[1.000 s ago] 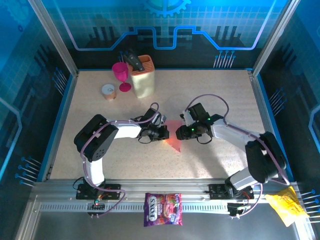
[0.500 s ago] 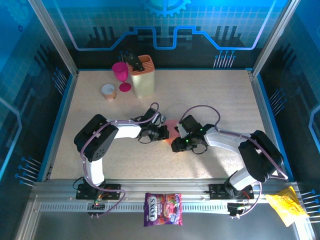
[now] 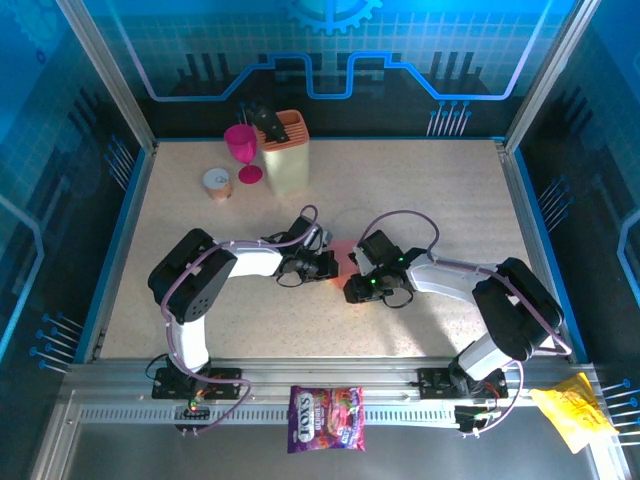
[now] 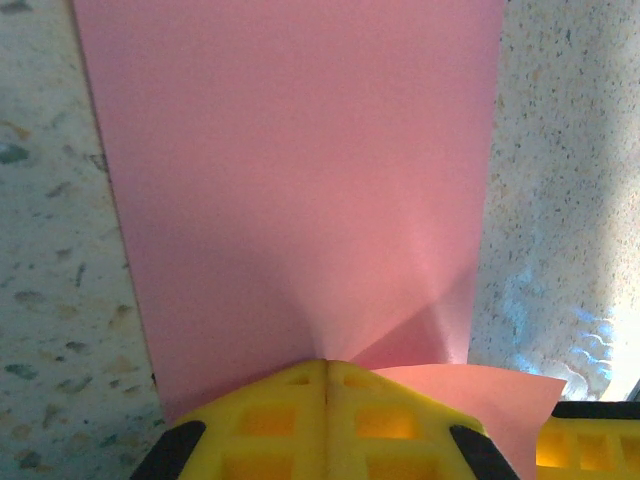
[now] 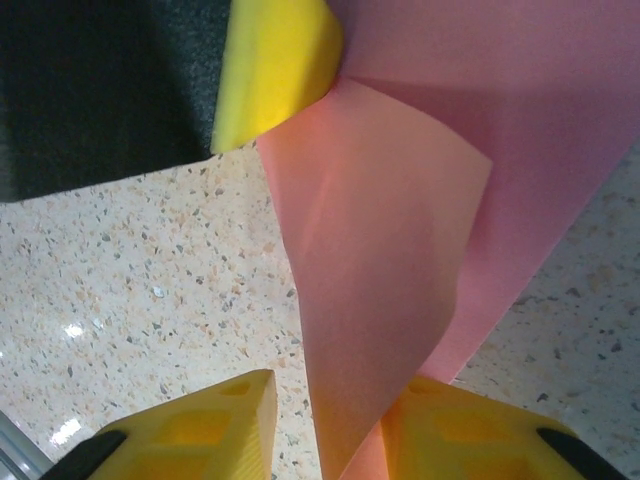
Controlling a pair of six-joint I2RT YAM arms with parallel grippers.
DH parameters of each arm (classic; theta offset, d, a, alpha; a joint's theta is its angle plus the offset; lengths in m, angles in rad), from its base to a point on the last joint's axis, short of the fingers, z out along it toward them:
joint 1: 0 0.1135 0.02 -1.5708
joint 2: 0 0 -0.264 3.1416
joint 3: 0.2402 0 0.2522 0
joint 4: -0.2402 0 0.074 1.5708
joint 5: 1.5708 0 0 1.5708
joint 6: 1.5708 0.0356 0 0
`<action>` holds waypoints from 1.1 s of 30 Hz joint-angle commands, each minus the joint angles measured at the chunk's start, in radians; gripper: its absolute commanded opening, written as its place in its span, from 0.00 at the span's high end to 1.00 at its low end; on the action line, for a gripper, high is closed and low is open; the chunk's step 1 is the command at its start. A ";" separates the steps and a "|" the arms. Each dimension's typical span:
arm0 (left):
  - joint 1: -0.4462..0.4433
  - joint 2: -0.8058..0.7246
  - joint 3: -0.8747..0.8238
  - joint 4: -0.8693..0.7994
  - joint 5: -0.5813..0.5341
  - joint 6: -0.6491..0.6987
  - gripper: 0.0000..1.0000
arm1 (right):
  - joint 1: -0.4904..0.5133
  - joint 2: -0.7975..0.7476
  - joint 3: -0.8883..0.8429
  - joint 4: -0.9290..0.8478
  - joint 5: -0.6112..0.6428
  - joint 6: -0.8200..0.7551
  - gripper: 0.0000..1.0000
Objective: Fold a paper plane with a square sheet of paper (pick it up from the middle)
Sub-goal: Third fold the triangle at the center of the table.
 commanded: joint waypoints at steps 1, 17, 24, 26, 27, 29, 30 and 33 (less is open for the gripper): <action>-0.003 0.055 -0.047 -0.095 -0.078 -0.001 1.00 | -0.010 -0.020 0.008 0.012 -0.004 0.010 0.72; -0.003 0.053 -0.059 -0.096 -0.092 -0.004 1.00 | -0.016 0.037 -0.101 0.074 -0.027 0.031 1.00; -0.003 0.054 -0.067 -0.096 -0.097 -0.003 1.00 | -0.051 0.049 -0.133 0.074 -0.027 0.041 0.93; -0.003 0.056 -0.066 -0.095 -0.098 -0.003 1.00 | -0.068 0.027 -0.132 0.055 -0.034 0.040 0.90; -0.003 0.058 -0.066 -0.095 -0.097 -0.003 1.00 | -0.075 0.008 -0.133 0.044 -0.036 0.037 0.88; -0.003 0.061 -0.066 -0.089 -0.092 -0.005 1.00 | -0.091 -0.048 -0.125 0.009 -0.034 0.033 0.86; -0.003 0.061 -0.067 -0.088 -0.091 -0.008 1.00 | -0.095 -0.078 -0.119 -0.009 -0.032 0.031 0.84; -0.003 0.061 -0.069 -0.084 -0.088 -0.009 1.00 | -0.096 -0.151 -0.091 -0.059 -0.024 0.029 0.83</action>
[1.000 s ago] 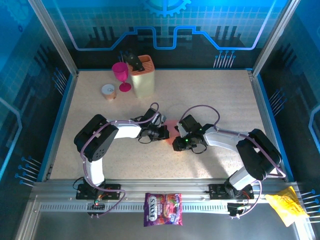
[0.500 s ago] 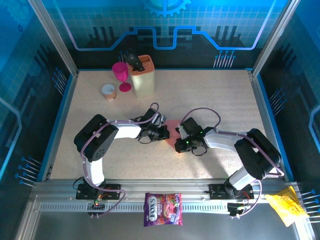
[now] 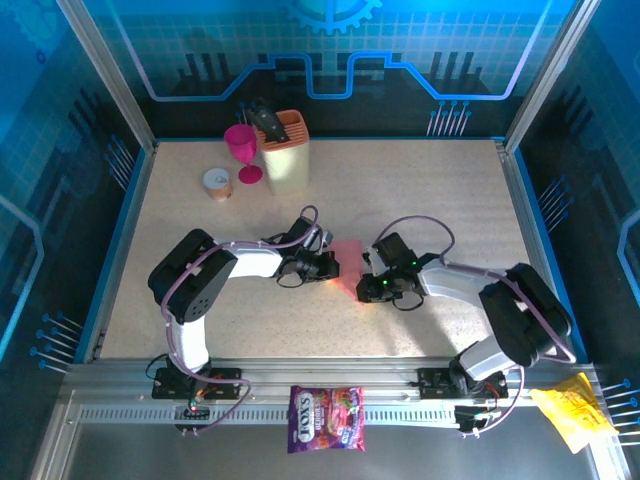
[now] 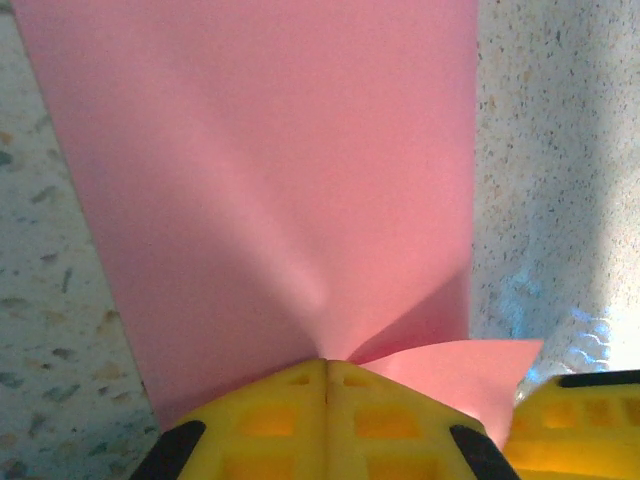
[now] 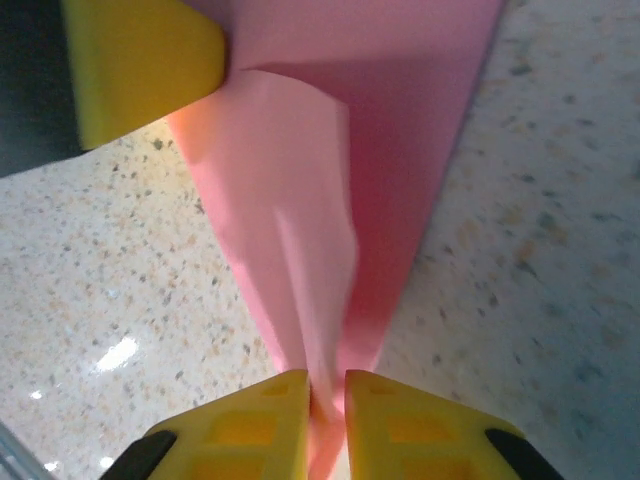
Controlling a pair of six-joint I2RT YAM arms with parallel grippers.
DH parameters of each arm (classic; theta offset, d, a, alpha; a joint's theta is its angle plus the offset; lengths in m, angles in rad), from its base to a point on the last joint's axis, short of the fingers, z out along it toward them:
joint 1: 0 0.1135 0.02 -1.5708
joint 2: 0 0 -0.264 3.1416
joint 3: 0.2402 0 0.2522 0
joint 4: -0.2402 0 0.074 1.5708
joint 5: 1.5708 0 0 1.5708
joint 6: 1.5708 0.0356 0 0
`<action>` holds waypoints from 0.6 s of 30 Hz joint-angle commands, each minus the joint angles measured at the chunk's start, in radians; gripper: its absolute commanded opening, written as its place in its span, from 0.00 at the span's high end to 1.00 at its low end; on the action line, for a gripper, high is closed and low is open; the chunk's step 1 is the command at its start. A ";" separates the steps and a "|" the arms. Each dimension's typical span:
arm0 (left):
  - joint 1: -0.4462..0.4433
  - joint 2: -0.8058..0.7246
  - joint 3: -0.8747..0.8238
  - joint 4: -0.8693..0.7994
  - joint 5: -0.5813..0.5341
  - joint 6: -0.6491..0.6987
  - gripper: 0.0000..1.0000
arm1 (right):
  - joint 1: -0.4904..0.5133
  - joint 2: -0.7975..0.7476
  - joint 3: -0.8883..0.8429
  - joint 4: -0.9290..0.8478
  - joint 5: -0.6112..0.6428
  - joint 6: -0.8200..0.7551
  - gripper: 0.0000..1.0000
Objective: Fold a paper plane with a square sheet of paper (pick it up from the middle)
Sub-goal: Third fold the triangle at the center of the table.
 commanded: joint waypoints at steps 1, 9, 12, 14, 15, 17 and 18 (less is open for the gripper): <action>-0.003 0.061 -0.058 -0.112 -0.089 -0.010 1.00 | -0.007 -0.081 0.018 -0.109 0.012 -0.003 0.83; -0.003 0.069 -0.057 -0.110 -0.087 -0.012 1.00 | 0.074 0.002 0.127 -0.064 0.012 0.045 0.93; -0.003 0.068 -0.055 -0.113 -0.088 -0.010 1.00 | 0.102 0.070 0.167 -0.023 0.017 0.065 0.96; -0.003 0.070 -0.054 -0.114 -0.087 -0.010 1.00 | 0.111 0.116 0.187 -0.002 0.024 0.076 0.99; -0.003 0.071 -0.053 -0.113 -0.088 -0.010 1.00 | 0.111 0.131 0.189 0.018 0.026 0.083 1.00; -0.003 0.072 -0.051 -0.116 -0.087 -0.010 1.00 | 0.111 0.165 0.188 0.043 0.044 0.094 1.00; -0.003 0.072 -0.051 -0.117 -0.088 -0.009 1.00 | 0.109 0.180 0.183 0.051 0.053 0.095 1.00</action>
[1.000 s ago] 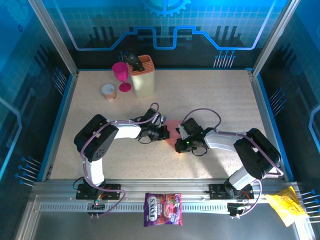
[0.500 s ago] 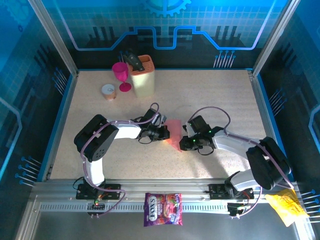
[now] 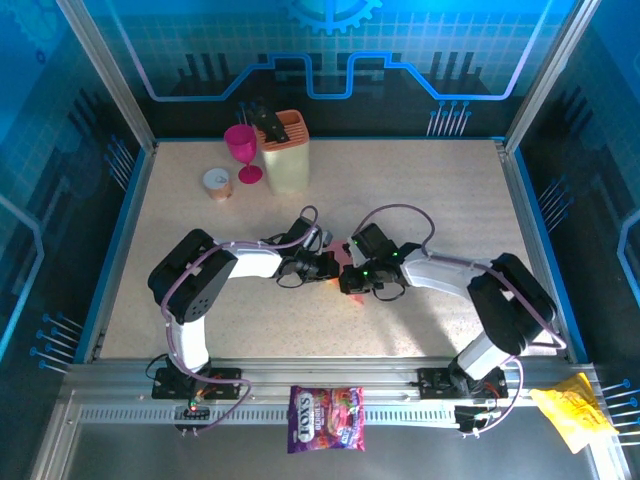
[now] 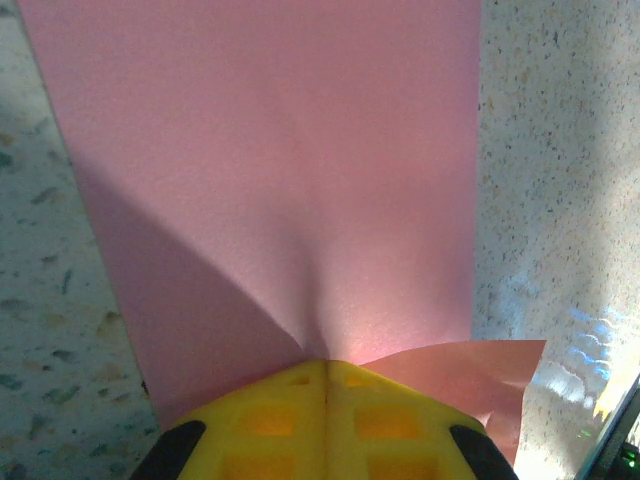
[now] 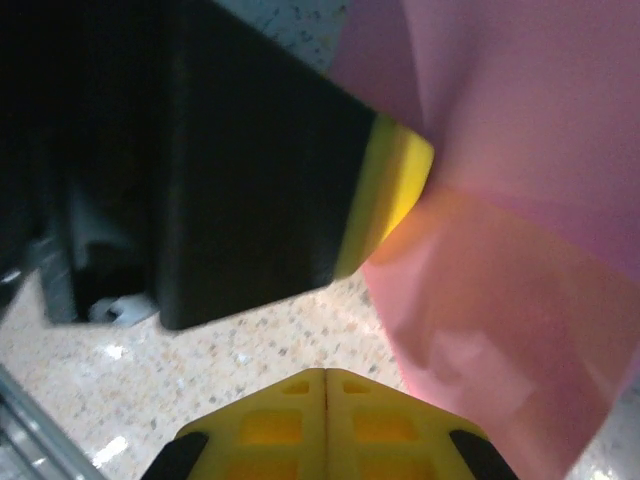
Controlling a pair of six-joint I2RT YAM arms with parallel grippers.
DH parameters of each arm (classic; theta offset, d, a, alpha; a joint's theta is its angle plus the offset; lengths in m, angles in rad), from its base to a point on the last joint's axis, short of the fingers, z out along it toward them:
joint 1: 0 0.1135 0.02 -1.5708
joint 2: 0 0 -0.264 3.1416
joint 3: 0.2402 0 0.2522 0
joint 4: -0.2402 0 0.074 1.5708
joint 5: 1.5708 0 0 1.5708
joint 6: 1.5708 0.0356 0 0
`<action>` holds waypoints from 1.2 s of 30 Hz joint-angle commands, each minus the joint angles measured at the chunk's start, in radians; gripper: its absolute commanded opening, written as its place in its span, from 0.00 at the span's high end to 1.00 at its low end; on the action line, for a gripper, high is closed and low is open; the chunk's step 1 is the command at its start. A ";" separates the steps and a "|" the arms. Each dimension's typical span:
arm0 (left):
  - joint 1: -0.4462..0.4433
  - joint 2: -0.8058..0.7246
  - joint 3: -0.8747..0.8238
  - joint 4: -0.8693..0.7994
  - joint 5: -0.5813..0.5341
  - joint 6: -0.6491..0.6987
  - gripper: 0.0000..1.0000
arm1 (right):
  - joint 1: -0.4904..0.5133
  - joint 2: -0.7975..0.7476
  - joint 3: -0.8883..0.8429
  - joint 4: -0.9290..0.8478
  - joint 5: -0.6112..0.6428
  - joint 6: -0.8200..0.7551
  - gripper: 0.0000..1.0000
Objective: Fold a paper plane with a square sheet of paper (pick it up from the middle)
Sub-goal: Third fold the triangle at the center of the table.
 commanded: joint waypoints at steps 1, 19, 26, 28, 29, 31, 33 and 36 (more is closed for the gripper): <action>-0.002 0.072 -0.046 -0.128 -0.087 -0.009 1.00 | 0.002 0.050 0.002 0.045 0.034 0.030 1.00; -0.003 0.079 -0.045 -0.149 -0.112 -0.012 1.00 | -0.040 -0.080 -0.319 0.124 0.057 0.081 1.00; -0.003 0.075 -0.049 -0.148 -0.117 -0.013 1.00 | -0.066 -0.161 -0.418 0.095 0.115 0.168 1.00; -0.003 0.074 -0.049 -0.150 -0.120 -0.014 1.00 | -0.067 -0.168 -0.434 0.077 0.138 0.197 1.00; -0.003 0.073 -0.049 -0.149 -0.122 -0.016 1.00 | -0.071 -0.165 -0.440 0.066 0.145 0.207 1.00; -0.001 0.072 -0.052 -0.154 -0.133 -0.026 1.00 | -0.075 -0.163 -0.459 0.066 0.151 0.224 1.00; -0.001 0.068 -0.055 -0.161 -0.145 -0.041 1.00 | -0.076 -0.165 -0.477 0.068 0.155 0.241 1.00; -0.001 0.064 -0.058 -0.178 -0.167 -0.067 1.00 | -0.077 -0.176 -0.495 0.064 0.159 0.261 1.00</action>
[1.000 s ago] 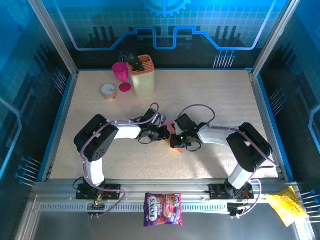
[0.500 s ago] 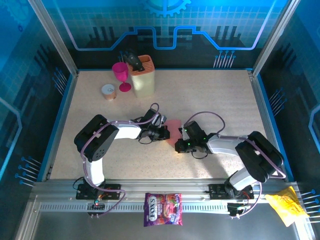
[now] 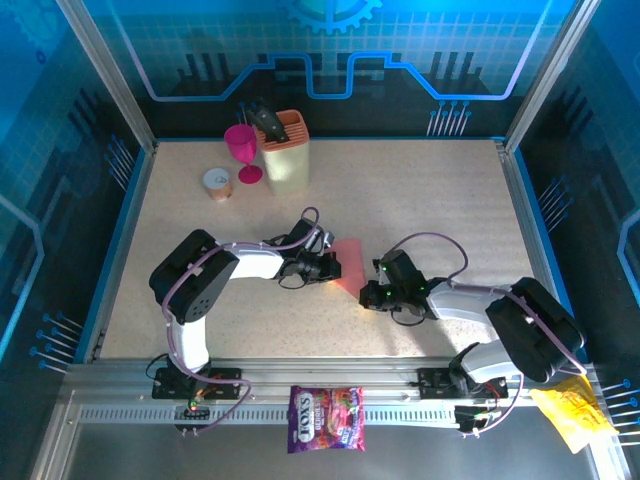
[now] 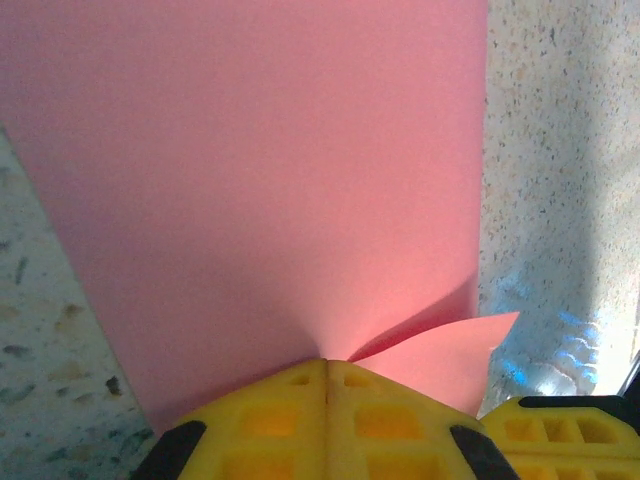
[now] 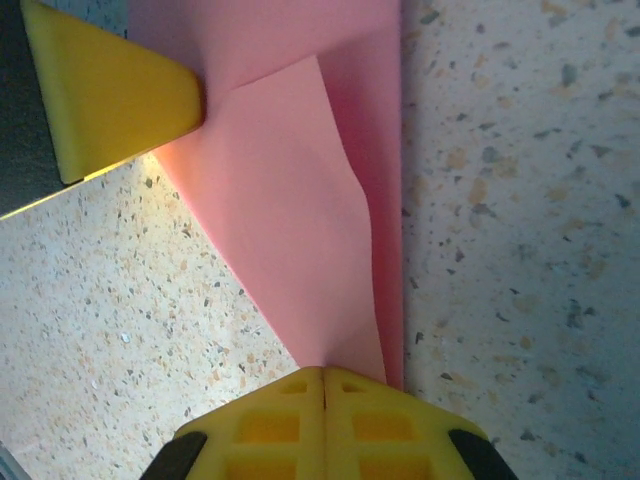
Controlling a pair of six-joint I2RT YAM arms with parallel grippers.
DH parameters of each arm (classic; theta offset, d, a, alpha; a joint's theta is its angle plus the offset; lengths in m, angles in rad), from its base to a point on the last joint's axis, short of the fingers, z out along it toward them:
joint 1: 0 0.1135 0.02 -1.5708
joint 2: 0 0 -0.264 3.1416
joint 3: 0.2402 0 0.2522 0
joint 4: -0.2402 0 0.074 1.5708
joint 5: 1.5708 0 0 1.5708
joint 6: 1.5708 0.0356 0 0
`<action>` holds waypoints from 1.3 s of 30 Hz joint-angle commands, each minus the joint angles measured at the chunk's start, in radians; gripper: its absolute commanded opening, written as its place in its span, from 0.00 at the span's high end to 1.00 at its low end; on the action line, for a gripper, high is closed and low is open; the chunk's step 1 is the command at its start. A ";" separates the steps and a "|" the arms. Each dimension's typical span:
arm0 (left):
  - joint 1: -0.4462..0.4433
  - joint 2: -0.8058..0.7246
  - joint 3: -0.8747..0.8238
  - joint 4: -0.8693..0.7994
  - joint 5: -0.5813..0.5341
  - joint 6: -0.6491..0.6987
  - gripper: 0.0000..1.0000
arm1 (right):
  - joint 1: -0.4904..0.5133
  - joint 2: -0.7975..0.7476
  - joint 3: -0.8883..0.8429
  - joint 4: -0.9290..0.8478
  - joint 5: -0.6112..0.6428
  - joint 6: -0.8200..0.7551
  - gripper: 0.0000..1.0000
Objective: Fold a paper plane with a square sheet of paper (pick it up from the middle)
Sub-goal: Third fold the triangle at the center of the table.
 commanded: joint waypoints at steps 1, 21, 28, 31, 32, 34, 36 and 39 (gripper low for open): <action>0.013 0.058 -0.060 -0.193 -0.168 -0.028 1.00 | -0.021 0.022 -0.091 -0.273 0.102 0.041 1.00; 0.013 -0.029 -0.178 -0.180 -0.250 -0.126 1.00 | -0.034 0.115 0.082 -0.340 0.090 -0.096 1.00; 0.015 -0.137 -0.220 -0.185 -0.303 -0.174 1.00 | -0.033 0.192 0.108 -0.315 0.062 -0.130 1.00; 0.014 -0.214 -0.201 -0.224 -0.332 -0.155 0.88 | -0.032 0.190 0.087 -0.311 0.068 -0.129 1.00; 0.014 -0.240 -0.191 -0.238 -0.335 -0.149 0.83 | -0.034 0.188 0.083 -0.310 0.070 -0.131 1.00; 0.011 -0.278 -0.177 -0.244 -0.330 -0.149 0.79 | -0.033 0.189 0.079 -0.309 0.071 -0.132 1.00; -0.002 -0.309 -0.167 -0.228 -0.307 -0.161 0.79 | -0.032 0.193 0.079 -0.311 0.072 -0.135 1.00; -0.046 -0.321 -0.141 -0.194 -0.283 -0.188 0.83 | -0.032 0.201 0.079 -0.308 0.070 -0.136 1.00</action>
